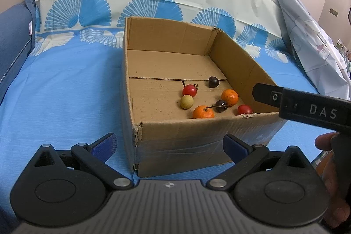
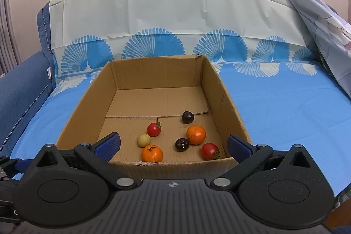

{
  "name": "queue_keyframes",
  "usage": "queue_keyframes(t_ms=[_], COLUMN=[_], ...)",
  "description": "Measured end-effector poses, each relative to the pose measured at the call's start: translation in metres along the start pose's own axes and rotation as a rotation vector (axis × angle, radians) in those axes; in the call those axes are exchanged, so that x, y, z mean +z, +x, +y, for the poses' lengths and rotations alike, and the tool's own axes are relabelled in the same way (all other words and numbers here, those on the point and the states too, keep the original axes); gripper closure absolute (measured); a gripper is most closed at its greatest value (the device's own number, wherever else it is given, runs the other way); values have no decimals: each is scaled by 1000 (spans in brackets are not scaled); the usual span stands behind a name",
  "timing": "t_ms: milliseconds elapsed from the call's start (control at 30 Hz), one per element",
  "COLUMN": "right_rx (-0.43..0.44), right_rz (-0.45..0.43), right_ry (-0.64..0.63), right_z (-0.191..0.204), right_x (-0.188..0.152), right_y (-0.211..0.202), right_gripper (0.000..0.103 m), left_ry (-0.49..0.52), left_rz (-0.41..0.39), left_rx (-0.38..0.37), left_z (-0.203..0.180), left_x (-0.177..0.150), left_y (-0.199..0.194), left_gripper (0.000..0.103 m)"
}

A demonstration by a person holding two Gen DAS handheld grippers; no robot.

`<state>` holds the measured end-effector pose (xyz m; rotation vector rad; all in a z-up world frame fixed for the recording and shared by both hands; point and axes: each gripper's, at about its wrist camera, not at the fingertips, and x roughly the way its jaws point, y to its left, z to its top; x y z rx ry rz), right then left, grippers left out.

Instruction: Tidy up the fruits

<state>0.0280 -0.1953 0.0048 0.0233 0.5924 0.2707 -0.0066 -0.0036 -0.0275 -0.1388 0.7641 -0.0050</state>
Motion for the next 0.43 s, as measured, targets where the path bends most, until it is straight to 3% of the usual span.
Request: queue_keyframes(t_ms=[333,433], right_rx=[-2,-49], right_rz=[-98,-196], right_ry=[164,178], right_z=[-33,-48], right_x=[19,32], right_y=[-5,-6], right_gripper=[1,1], left_ry=[41,49], left_rz=[-59,-79], left_rx=[-22,-58], left_z=[0,2], left_x=[2,5], left_y=[-12,-18], left_gripper=[0,0])
